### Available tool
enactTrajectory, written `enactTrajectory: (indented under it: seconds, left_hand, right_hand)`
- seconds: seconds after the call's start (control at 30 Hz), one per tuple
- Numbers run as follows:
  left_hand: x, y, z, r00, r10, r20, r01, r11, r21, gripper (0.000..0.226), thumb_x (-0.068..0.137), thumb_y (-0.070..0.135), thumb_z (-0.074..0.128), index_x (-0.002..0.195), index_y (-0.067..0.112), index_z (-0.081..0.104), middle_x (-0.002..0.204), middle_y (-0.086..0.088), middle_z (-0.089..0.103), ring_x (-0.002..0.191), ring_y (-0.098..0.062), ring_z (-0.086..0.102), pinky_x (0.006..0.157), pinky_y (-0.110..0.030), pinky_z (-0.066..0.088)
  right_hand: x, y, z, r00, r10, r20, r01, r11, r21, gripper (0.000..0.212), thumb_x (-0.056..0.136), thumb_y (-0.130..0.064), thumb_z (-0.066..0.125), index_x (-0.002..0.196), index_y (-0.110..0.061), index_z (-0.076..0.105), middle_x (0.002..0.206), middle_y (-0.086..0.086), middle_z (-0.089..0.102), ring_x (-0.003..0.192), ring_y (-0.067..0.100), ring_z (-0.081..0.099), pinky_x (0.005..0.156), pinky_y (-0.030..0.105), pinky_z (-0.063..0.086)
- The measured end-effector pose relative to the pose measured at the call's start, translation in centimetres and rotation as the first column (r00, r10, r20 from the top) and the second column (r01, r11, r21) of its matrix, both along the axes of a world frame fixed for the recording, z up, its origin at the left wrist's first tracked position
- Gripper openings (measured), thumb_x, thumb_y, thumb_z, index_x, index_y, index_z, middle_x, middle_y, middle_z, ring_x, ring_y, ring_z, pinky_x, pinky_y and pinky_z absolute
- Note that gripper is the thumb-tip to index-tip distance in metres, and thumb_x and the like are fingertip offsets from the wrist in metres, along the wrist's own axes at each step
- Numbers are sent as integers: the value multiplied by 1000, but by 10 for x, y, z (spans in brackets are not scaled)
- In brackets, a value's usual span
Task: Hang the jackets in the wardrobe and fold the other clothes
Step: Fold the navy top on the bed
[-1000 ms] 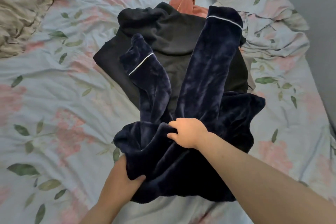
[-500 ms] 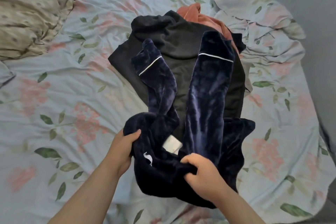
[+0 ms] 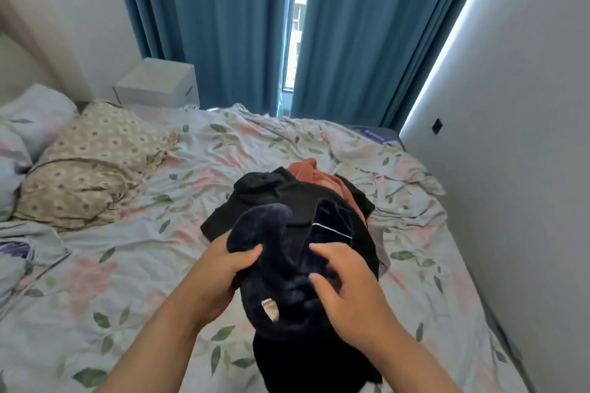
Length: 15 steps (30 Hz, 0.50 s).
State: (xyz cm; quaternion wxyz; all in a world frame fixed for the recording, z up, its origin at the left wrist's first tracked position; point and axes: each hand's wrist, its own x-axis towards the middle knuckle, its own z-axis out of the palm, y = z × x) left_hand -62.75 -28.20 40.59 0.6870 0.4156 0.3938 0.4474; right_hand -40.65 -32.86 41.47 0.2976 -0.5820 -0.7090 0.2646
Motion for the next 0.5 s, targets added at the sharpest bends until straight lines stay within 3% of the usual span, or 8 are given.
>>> enactTrajectory:
  seconds: [0.1, 0.2, 0.27, 0.37, 0.43, 0.47, 0.5]
  left_hand:
    - [-4, -1, 63, 991, -66, -112, 79, 990, 120, 38, 73, 23, 73, 108, 9, 68, 113, -29, 64, 102, -32, 66, 88, -43, 52]
    - [-12, -1, 122, 975, -109, -192, 155, 957, 245, 25, 75, 17, 67, 98, 23, 76, 98, -11, 74, 93, -18, 70, 75, -26, 55]
    - [-18, -2, 162, 952, -139, -273, 228, 917, 327, 28, 77, 13, 62, 94, 30, 77, 90, 5, 75, 87, -7, 70, 71, -16, 51]
    - [-31, -4, 211, 911, -97, -401, 282, 856, 433, 32, 77, 12, 60, 98, 32, 76, 95, 10, 75, 92, -5, 69, 78, -18, 52]
    - [-41, -3, 235, 894, -25, -448, 274, 822, 500, 25, 75, 13, 60, 93, 24, 74, 87, 9, 71, 83, -6, 66, 76, -19, 50]
    - [-45, -4, 244, 883, 11, -469, 271, 805, 528, 18, 74, 15, 60, 86, 22, 72, 77, 9, 65, 74, -5, 60, 69, -21, 46]
    - [-51, -5, 255, 869, 54, -491, 263, 791, 553, 11, 73, 17, 60, 78, 22, 68, 70, 11, 57, 67, -4, 53, 63, -22, 41]
  right_hand:
    - [-5, 29, 69, 996, 84, -43, -83, 996, 15, 55, 83, -56, 51, 137, -55, 39, 139, -41, 37, 131, -11, 37, 110, 28, 39]
    - [-17, 42, 132, 986, 161, -35, -161, 987, -1, 63, 80, -58, 58, 138, -66, 33, 144, -36, 40, 136, -6, 38, 114, 36, 36]
    - [-27, 42, 171, 977, 212, -32, -211, 977, 23, 62, 80, -55, 59, 134, -69, 35, 140, -36, 46, 131, -4, 46, 110, 27, 38]
    - [-41, 36, 227, 967, 253, 39, -256, 957, 135, 48, 80, -44, 64, 127, -52, 58, 121, -33, 61, 116, -6, 56, 96, 6, 37]
    - [-50, 35, 256, 958, 286, 12, -284, 942, 177, 19, 84, -28, 69, 102, -34, 72, 107, -21, 70, 107, -3, 61, 97, 12, 42]
    - [-54, 34, 267, 955, 298, 4, -293, 936, 194, 7, 85, -21, 70, 88, -27, 70, 103, -17, 70, 104, 0, 63, 99, 20, 45]
    - [-59, 34, 279, 951, 310, -7, -302, 930, 207, 10, 87, -16, 70, 82, -24, 66, 105, -15, 70, 106, 2, 63, 101, 26, 46]
